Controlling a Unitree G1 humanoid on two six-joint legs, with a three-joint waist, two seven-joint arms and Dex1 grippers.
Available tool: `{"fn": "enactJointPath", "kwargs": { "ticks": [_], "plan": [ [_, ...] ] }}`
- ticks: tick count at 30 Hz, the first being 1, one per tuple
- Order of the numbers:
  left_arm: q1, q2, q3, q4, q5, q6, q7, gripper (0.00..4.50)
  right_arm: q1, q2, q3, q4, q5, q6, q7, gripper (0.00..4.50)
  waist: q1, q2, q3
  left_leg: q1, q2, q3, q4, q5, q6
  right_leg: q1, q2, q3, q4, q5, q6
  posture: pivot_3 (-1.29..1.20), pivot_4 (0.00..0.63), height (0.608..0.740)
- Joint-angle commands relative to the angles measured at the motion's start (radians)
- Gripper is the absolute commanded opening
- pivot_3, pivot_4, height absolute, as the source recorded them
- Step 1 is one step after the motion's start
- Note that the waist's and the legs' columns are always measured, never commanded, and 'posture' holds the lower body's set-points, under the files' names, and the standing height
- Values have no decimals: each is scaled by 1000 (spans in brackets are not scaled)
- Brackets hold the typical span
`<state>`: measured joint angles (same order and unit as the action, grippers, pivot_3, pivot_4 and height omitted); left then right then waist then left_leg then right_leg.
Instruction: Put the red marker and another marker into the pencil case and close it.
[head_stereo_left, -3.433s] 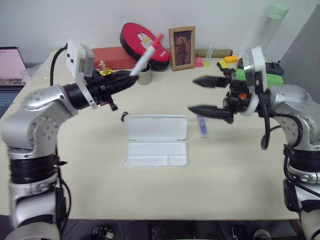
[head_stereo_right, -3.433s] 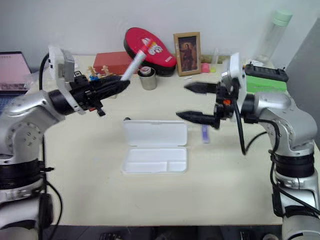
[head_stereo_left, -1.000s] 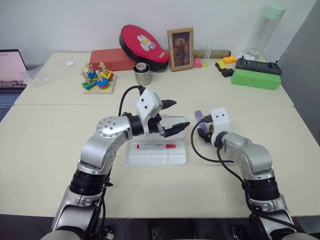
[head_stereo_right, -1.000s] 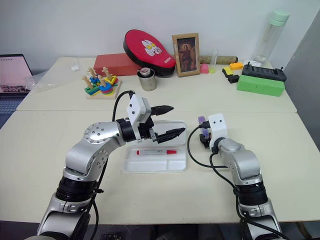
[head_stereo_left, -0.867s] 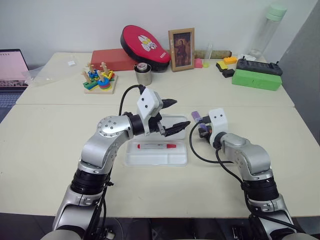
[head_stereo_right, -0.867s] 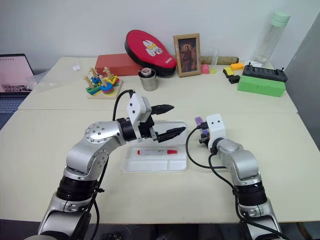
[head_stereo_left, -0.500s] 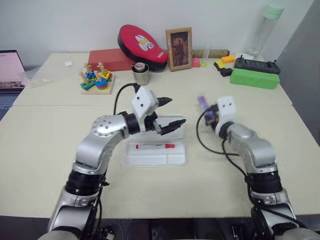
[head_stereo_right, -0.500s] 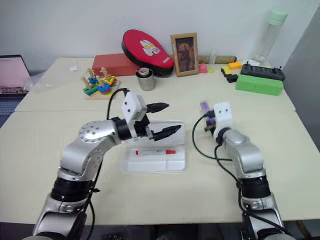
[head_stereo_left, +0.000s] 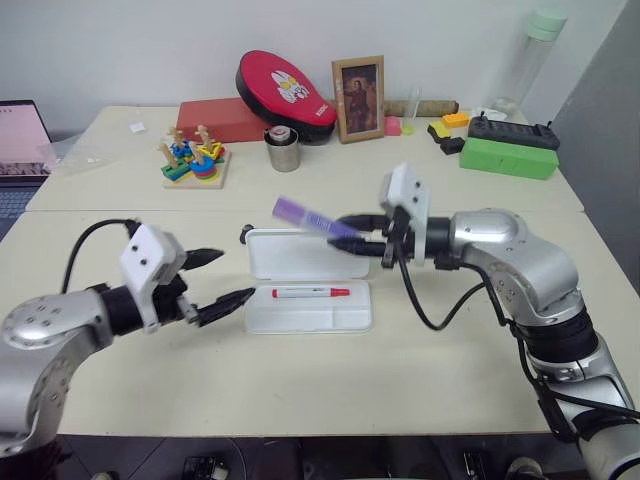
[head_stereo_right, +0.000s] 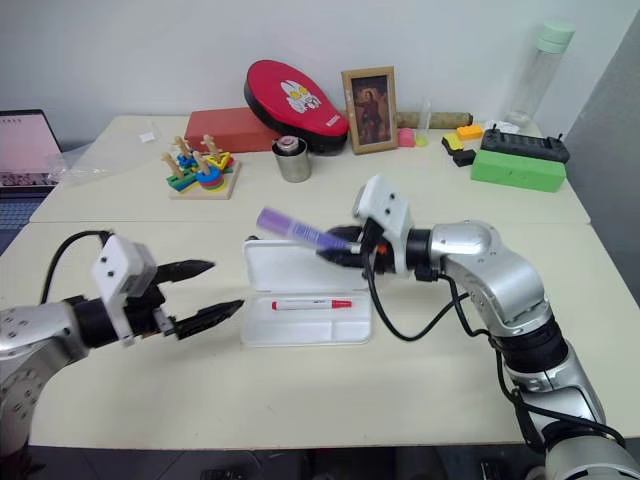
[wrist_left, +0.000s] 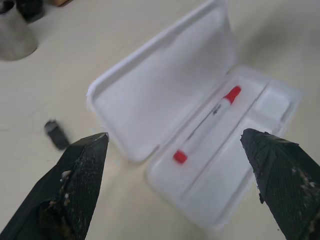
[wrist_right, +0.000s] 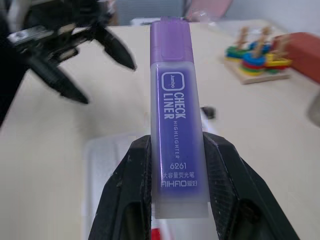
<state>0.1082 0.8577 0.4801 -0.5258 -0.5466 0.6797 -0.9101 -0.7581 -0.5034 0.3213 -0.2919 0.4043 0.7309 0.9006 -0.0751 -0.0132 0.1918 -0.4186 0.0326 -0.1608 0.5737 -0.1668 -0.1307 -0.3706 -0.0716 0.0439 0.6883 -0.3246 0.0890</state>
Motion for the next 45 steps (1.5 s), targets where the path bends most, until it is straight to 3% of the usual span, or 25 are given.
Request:
{"fn": "enactJointPath", "kwargs": {
  "ticks": [1, 10, 31, 33, 34, 45],
  "plan": [
    [116, 4, 103, -58, -3, -22, -29, 4500, -27, -11, 117, -12, -77, -18, 39, 1090, -1, 0, 0, 0, 0, 0, 0, 0, 0, 0, 0, 0, 0, 0, 0, 0, 150, 740],
    [297, -48, 105, -143, -13, -49, -14, 4500, -21, 39, 301, 45, -237, 0, 18, 1090, 6, -1, 0, 0, 0, 0, 0, 0, 0, 0, 0, 0, 0, 0, 0, 0, 150, 740],
    [289, -51, 55, -203, -26, -17, 74, 4500, -6, 138, 367, 161, -348, -48, 34, 1090, 16, -1, -1, 0, 0, 0, 0, 0, 0, 0, 0, 0, 0, 0, 0, 0, 150, 740],
    [282, -48, 50, -198, -24, -19, 75, 4500, -5, 146, 362, 163, -352, -50, 33, 1790, 16, -1, -1, 0, 0, 0, 0, 0, 0, 0, 0, 0, 0, 0, 0, 0, 150, 740],
    [278, -46, 47, -195, -23, -19, 75, 4500, -5, 149, 360, 163, -353, -50, 33, 1860, 16, -1, -1, 0, 0, 0, 0, 0, 0, 0, 0, 0, 0, 0, 0, 0, 150, 740],
    [176, -47, -6, -132, -3, -44, 97, 4500, -26, 173, 277, 150, -329, -118, 29, 4446, 16, -1, -1, 0, 0, 0, -1, 0, 0, 0, 0, 0, 0, 0, 0, 0, 150, 740]
  ]
}}
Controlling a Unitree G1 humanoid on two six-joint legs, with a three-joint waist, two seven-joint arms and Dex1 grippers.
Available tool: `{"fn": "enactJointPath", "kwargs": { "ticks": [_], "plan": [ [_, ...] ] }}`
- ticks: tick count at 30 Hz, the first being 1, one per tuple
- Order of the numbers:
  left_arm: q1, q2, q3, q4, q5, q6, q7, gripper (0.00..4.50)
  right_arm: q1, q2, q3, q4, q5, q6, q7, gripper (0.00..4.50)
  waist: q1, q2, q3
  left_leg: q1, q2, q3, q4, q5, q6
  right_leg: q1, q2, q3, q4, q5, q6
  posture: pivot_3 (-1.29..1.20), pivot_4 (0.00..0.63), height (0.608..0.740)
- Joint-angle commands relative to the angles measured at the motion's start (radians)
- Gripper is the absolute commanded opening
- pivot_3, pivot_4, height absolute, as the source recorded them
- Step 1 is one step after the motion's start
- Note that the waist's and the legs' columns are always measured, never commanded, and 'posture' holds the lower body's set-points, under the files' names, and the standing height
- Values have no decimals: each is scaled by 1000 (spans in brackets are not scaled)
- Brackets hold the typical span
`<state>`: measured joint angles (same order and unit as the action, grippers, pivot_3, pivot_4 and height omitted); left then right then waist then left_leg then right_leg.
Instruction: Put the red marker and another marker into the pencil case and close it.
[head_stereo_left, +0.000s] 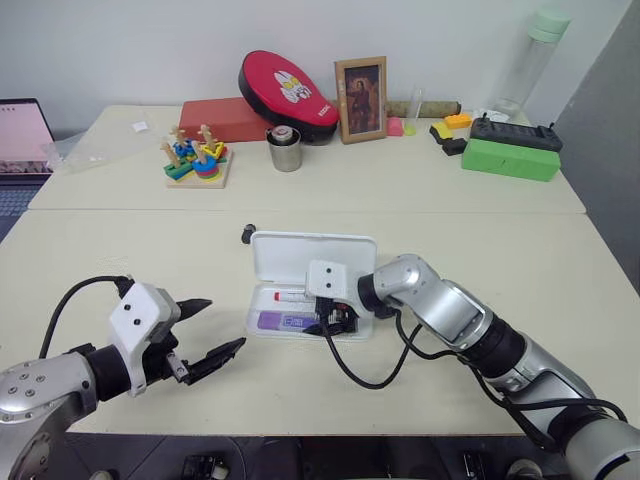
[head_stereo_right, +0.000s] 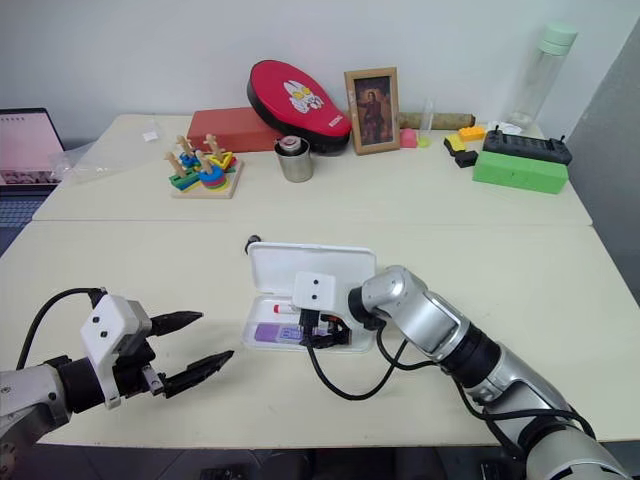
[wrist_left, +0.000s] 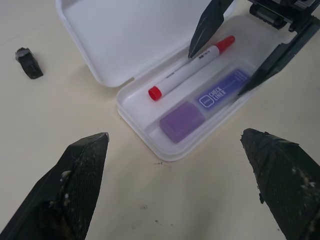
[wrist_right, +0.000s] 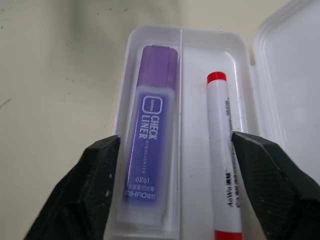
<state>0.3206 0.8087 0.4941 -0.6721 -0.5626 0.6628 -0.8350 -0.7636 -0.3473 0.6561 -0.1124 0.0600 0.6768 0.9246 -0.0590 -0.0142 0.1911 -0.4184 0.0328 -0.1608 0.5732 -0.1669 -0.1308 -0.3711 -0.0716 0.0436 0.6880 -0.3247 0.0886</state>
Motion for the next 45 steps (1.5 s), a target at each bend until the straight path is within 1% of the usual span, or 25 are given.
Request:
{"fn": "enactJointPath", "kwargs": {
  "ticks": [1, 4, 9, 12, 15, 17, 20, 23, 25, 27, 29, 33, 40, 45],
  "plan": [
    [-52, 0, -26, 21, 15, -29, 28, 4500, -20, 26, -76, -27, 21, -116, 5, 4489, 0, 0, 0, 0, 0, 0, 0, 0, 0, 0, 0, 0, 0, 0, 0, 0, 150, 740],
    [-75, 0, -35, 34, 14, -31, 32, 4500, -21, 42, -121, -30, 40, -193, 16, 4489, 0, 0, 0, 0, 0, 0, 0, 0, 0, 0, 0, 0, -1, 0, 0, 0, 150, 740],
    [-126, -20, -27, 78, 8, -25, 72, 4500, -37, 37, -207, -62, 97, -188, 43, 4489, 0, 0, 0, 0, 0, 0, 0, 0, 0, 0, 0, 0, -1, 0, 0, 0, 150, 740],
    [-236, -51, -25, 148, 11, 3, 163, 4500, -51, 40, -307, -108, 214, -109, 70, 4489, 3, 0, 0, 0, 0, 0, 0, 0, 0, 0, 0, 0, 0, 0, 0, 0, 150, 740],
    [-415, -69, -61, 290, 85, 22, 302, 4500, -104, 66, -438, -117, 338, -4, 39, 4489, 8, 0, 0, 0, 0, -1, 0, 0, 0, 1, 0, -1, 0, 0, 0, 0, 150, 740],
    [-507, -80, -75, 366, 104, 47, 358, 4500, -136, 68, -479, -103, 360, 25, 12, 4489, 5, -2, 0, 0, 0, -2, 0, 1, -1, 0, 0, -2, 2, 0, 0, 0, 150, 740],
    [-626, -81, -128, 464, 110, 74, 358, 4500, -178, 67, -528, -76, 380, 46, -22, 4489, 2, -2, -1, 1, 0, -1, 0, 1, -1, 1, 0, -1, 2, 0, 0, 0, 150, 740],
    [-724, -86, -172, 558, 111, 109, 354, 4500, -197, 68, -547, -58, 381, 47, -56, 4489, -1, -2, -1, 1, 0, -1, 0, 1, -1, 1, 0, -1, 2, 0, 0, 0, 150, 740],
    [-785, -75, -251, 637, 136, 121, 315, 4500, -208, 71, -562, -39, 370, 44, -90, 4489, 0, -2, -1, 1, 0, -1, 0, 1, -1, 0, 0, -1, 2, 0, 0, 0, 150, 740],
    [-844, -77, -334, 724, 174, 97, 270, 4500, -211, 68, -564, -32, 364, 40, -109, 4489, -1, -2, -1, 0, 0, -1, -1, 1, -1, -1, 0, -1, 3, 0, 0, 0, 150, 740],
    [-883, -82, -383, 784, 203, 83, 248, 4500, -212, 68, -563, -31, 365, 39, -120, 4489, -4, -2, -1, 0, 0, -1, 0, 1, -1, -1, 0, -1, 3, 0, 0, 0, 150, 740],
    [-967, -115, -430, 919, 241, 74, 248, 4500, -212, 57, -567, -32, 358, 35, -144, 4489, -7, -2, 0, -1, 0, 0, -1, 1, -1, -2, 0, -1, 3, 0, 0, 0, 150, 740],
    [-1045, -171, -485, 1110, 316, -21, 226, 4500, -203, 35, -579, -51, 375, 39, -160, 4489, -13, -2, 0, -1, 0, -1, 0, 1, -2, -2, 0, -1, 4, 0, 0, 0, 150, 740],
    [-1070, -207, -515, 1175, 349, -26, 199, 4500, -199, 26, -584, -58, 384, 42, -165, 4489, -18, -2, 0, -1, 0, -1, 0, 1, -2, -2, 0, -1, 3, 0, 0, 0, 150, 740]
  ]
}}
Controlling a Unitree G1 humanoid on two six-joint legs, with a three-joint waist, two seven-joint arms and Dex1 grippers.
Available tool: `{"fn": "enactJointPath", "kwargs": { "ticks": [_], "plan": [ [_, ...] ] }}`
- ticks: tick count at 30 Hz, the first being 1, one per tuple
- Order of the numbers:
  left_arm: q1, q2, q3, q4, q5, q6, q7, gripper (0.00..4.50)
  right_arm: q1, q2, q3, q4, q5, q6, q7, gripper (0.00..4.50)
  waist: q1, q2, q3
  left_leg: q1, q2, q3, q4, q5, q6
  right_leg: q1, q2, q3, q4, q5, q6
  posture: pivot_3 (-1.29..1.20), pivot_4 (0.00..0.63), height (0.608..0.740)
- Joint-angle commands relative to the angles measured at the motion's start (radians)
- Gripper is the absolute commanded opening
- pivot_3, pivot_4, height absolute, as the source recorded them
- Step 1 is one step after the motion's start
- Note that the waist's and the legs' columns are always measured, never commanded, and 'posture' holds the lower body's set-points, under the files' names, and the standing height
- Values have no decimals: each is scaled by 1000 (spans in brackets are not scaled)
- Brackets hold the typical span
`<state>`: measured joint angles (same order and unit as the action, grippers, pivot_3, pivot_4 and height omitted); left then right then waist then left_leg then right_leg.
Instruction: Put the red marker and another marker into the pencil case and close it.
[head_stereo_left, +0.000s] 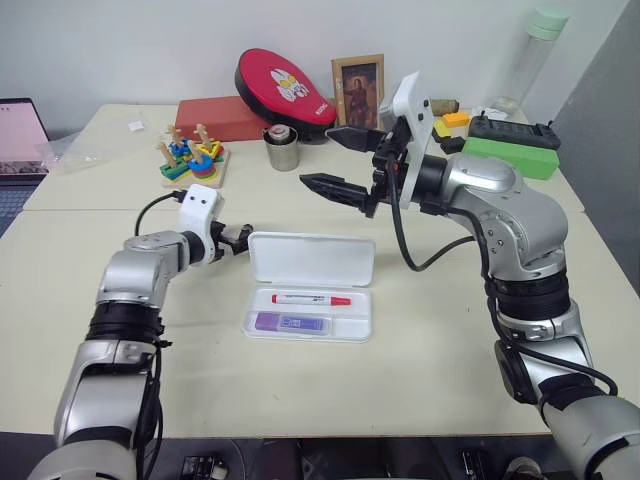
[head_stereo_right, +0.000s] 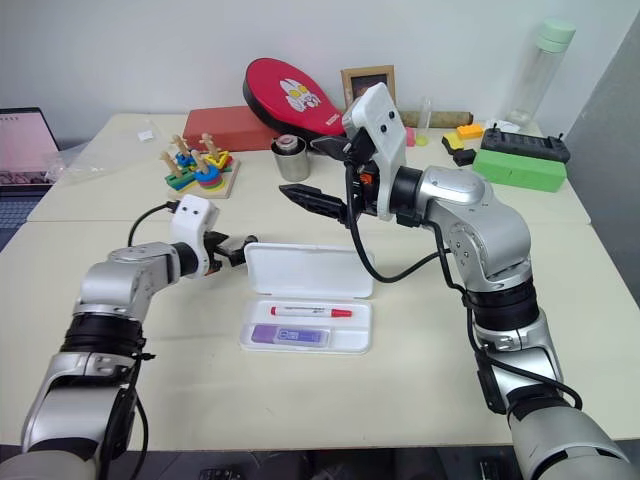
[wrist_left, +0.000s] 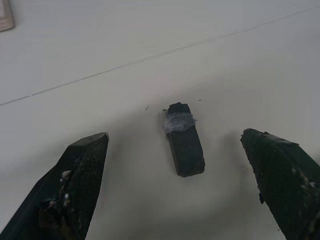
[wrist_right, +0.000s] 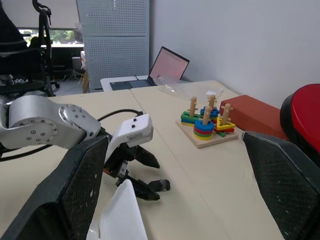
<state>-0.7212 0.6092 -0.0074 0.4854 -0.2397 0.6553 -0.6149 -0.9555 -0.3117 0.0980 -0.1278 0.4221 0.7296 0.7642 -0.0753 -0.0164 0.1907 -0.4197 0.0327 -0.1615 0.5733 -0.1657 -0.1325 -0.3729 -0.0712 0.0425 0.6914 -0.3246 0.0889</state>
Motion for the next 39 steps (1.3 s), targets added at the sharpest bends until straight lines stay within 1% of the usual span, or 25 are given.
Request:
{"fn": "enactJointPath", "kwargs": {
  "ticks": [1, 3, 5, 6, 8, 16, 17, 19, 26, 27, 31, 33, 34, 36, 39],
  "plan": [
    [-27, -13, -16, 20, 30, -18, -24, 4500, -7, -11, -25, -43, 22, -12, -5, 4489, -2, 0, 0, 0, 0, 0, 0, 0, 0, 0, 0, 0, 0, 0, 0, 0, 150, 740],
    [-24, -23, -18, 25, 37, -17, -23, 4500, -7, -11, -25, -43, 23, -14, -6, 4489, -3, 0, 0, 0, 0, 0, 0, 0, 0, 0, 0, 0, 0, 0, 0, 0, 150, 740],
    [-19, -28, -21, 22, 46, -14, -25, 4149, -7, -12, -25, -43, 25, -16, -5, 4500, -3, 0, 0, 0, 0, 0, 0, 0, 0, 0, 0, 0, 1, 0, 0, 0, 150, 740],
    [-17, -30, -18, 20, 48, -11, -25, 4056, -7, -12, -25, -43, 26, -17, -4, 4500, -3, 0, 0, 0, 0, 0, 0, 0, 0, 0, 0, 0, 1, 0, 0, 0, 150, 740],
    [-14, -34, -11, 13, 49, -9, -25, 3645, -7, -13, -25, -40, 27, -19, -4, 4500, -4, 0, 0, 0, 0, 0, 0, 0, 0, 0, 0, 0, 1, 0, 0, 0, 150, 740],
    [6, -37, -2, -29, 47, 10, -21, 2352, -10, -11, -19, -32, 28, -26, -6, 4500, -4, 0, 0, 0, 0, 0, 0, 0, 0, 0, 0, 0, 1, 0, 0, 0, 150, 740],
    [8, -38, 0, -32, 47, 11, -19, 2114, -9, -10, -18, -33, 29, -26, -6, 4500, -4, 0, 0, 0, 0, 0, 0, 0, 0, 0, 0, 0, 1, 0, 0, 0, 150, 740],
    [11, -40, 4, -37, 46, 13, -15, 1814, -9, -10, -18, -33, 32, -27, -3, 4500, -4, 0, 0, 0, 0, 0, 0, 0, 0, 0, 0, 0, 1, 0, 0, 0, 150, 740],
    [17, -47, 26, -43, 53, 10, 9, 557, -9, -13, -18, -30, 40, -29, 1, 4500, -4, 0, 0, 0, 0, 0, 0, 0, 0, 0, 0, 0, 1, 0, 0, 0, 150, 740],
    [12, -47, 39, -39, 55, 2, 27, 450, -9, -15, -20, -29, 42, -29, 3, 4500, -4, 0, 0, 0, 0, 0, 0, 0, 0, 0, 0, 0, 1, 0, 0, 0, 150, 740],
    [-20, -34, 119, -48, 53, -63, 117, 425, -12, -29, -41, -29, 61, -20, 13, 4500, -6, 0, 0, 0, 0, 0, 0, 0, 0, 0, 0, 0, 1, 0, 0, 0, 150, 740],
    [-39, -23, 161, -61, 56, -155, 159, 425, -7, -48, -57, -37, 77, -14, 25, 4500, -7, 0, 0, 0, 0, 0, 0, 0, 0, 0, 0, 0, 1, 0, 0, 0, 150, 740],
    [-55, -25, 201, -94, 25, -187, 161, 425, -1, -64, -75, -44, 94, -7, 36, 4500, -7, 0, 0, 0, 0, 0, 0, 0, 0, 0, 0, 0, 1, 0, 0, 0, 150, 740],
    [-82, -25, 258, -206, -60, -202, 111, 425, 14, -107, -117, -63, 139, 12, 69, 4500, -4, -1, 0, -1, 0, 0, 0, 0, 0, 0, 0, 0, 0, 0, 0, 0, 150, 740],
    [-74, 5, 231, -406, -162, -133, -32, 425, 60, -187, -173, -120, 226, 50, 141, 4500, 5, -1, 0, -4, 0, -1, 1, 1, -1, -1, 0, -1, -3, 0, 0, 0, 150, 740]
  ]
}}
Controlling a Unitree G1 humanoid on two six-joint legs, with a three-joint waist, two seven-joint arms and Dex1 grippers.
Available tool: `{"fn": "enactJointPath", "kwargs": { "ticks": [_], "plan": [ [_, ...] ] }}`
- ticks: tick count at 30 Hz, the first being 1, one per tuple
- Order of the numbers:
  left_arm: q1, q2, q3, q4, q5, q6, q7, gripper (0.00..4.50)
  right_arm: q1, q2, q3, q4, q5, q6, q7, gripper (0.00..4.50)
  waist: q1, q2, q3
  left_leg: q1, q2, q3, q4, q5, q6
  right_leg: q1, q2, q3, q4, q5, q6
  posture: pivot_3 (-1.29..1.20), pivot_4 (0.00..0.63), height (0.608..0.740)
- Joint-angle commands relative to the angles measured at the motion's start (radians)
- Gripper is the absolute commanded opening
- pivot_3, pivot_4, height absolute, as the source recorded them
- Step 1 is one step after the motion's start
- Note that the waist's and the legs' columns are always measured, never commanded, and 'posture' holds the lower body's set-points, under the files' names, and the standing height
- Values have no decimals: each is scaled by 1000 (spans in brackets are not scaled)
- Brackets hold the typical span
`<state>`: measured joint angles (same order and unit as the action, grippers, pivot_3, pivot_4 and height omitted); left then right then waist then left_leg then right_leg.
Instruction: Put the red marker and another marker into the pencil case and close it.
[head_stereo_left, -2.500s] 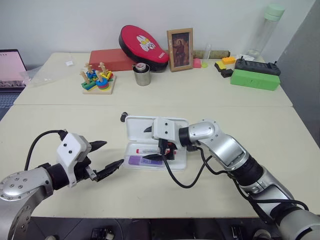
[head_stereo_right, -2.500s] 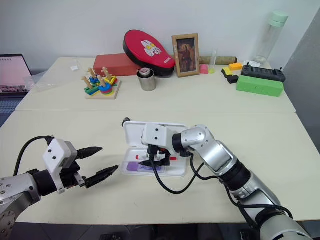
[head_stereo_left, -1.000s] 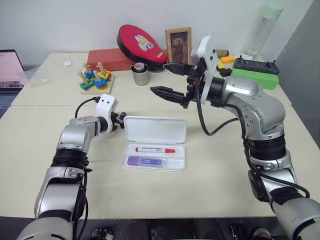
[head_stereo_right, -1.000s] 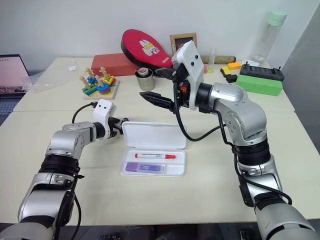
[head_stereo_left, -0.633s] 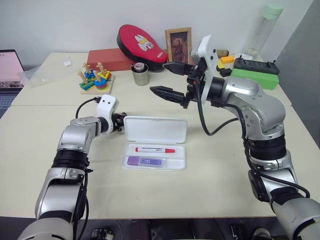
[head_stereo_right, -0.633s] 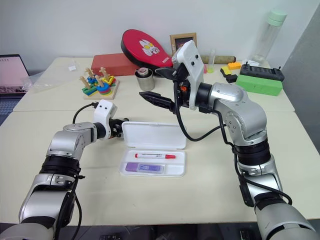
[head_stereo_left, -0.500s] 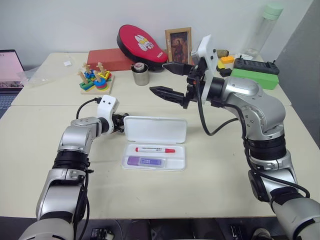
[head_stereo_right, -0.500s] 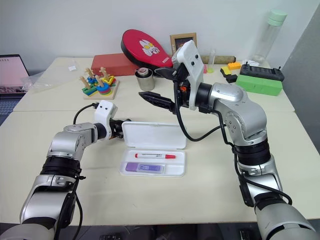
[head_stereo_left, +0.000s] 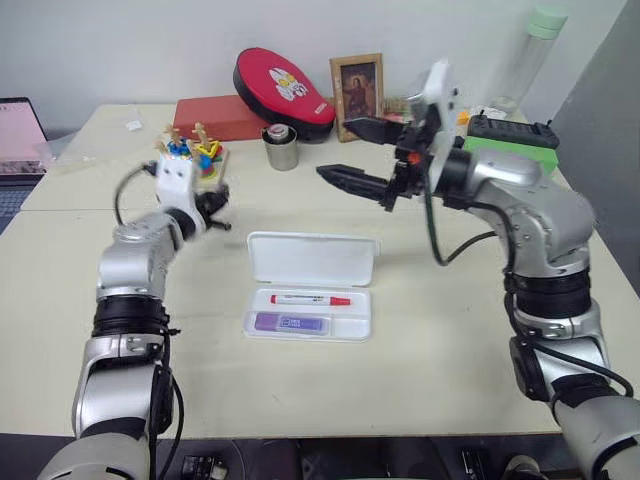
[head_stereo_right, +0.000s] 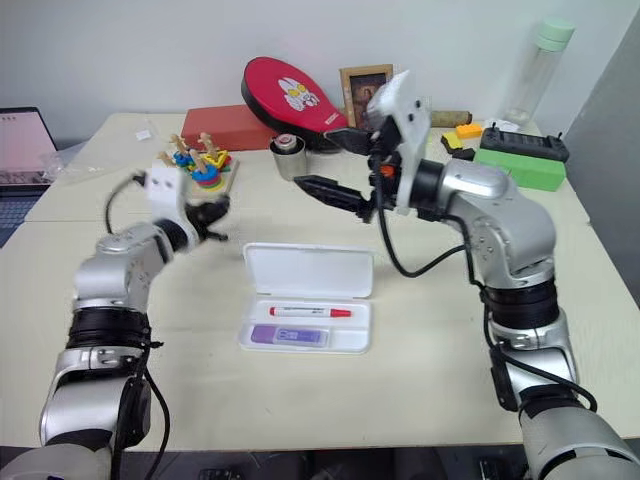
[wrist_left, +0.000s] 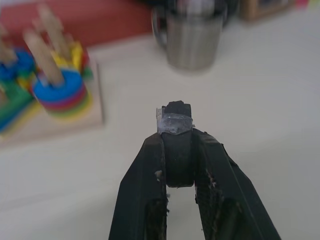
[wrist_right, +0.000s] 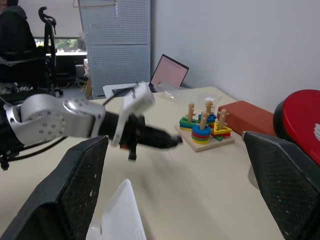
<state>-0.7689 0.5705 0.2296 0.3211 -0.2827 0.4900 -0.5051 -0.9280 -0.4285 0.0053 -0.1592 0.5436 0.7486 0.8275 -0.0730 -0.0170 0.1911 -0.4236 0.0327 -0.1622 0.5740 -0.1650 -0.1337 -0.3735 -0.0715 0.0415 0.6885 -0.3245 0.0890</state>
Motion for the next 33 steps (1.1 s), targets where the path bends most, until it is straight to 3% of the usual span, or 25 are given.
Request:
{"fn": "enactJointPath", "kwargs": {
  "ticks": [1, 4, 11, 17, 21, 33],
  "plan": [
    [-26, 51, -21, -309, -159, 75, -179, 425, 48, -98, -99, -103, 128, 41, 93, 4500, 4, 0, 0, -1, 0, 0, 0, 1, -1, 0, 0, 0, -2, 0, 0, 0, 150, 740],
    [-34, 59, -61, -428, -243, 184, -236, 425, 100, -165, -134, -137, 173, 64, 118, 4500, 8, 0, 0, -1, 0, 1, -1, 0, -1, 1, 0, 0, -5, 0, 0, 0, 150, 740],
    [78, 180, -267, -643, -345, 288, -529, 425, 284, -324, -168, -232, 185, 89, 129, 4500, 2, 2, 1, -1, 0, 1, -1, -1, 1, 1, 0, 1, -5, 0, 0, 0, 150, 740],
    [122, 165, -418, -626, -296, 243, -620, 425, 402, -381, -182, -312, 189, 106, 86, 4500, 10, 2, 1, -1, 0, 1, 1, -1, 2, 1, 0, 1, -5, 0, 1, 0, 150, 740],
    [153, 166, -551, -562, -149, 125, -657, 425, 486, -405, -163, -388, 202, 130, 72, 4500, 16, 2, 1, -1, 0, 1, 1, -1, 2, 2, 0, 1, -6, 0, 1, 0, 150, 740],
    [192, 113, -606, -514, -75, 78, -694, 425, 548, -442, -135, -468, 234, 150, 50, 4500, 18, 2, 1, -1, 0, 1, 1, -1, 2, 2, 0, 1, -7, 0, 1, 0, 150, 740]
  ]
}}
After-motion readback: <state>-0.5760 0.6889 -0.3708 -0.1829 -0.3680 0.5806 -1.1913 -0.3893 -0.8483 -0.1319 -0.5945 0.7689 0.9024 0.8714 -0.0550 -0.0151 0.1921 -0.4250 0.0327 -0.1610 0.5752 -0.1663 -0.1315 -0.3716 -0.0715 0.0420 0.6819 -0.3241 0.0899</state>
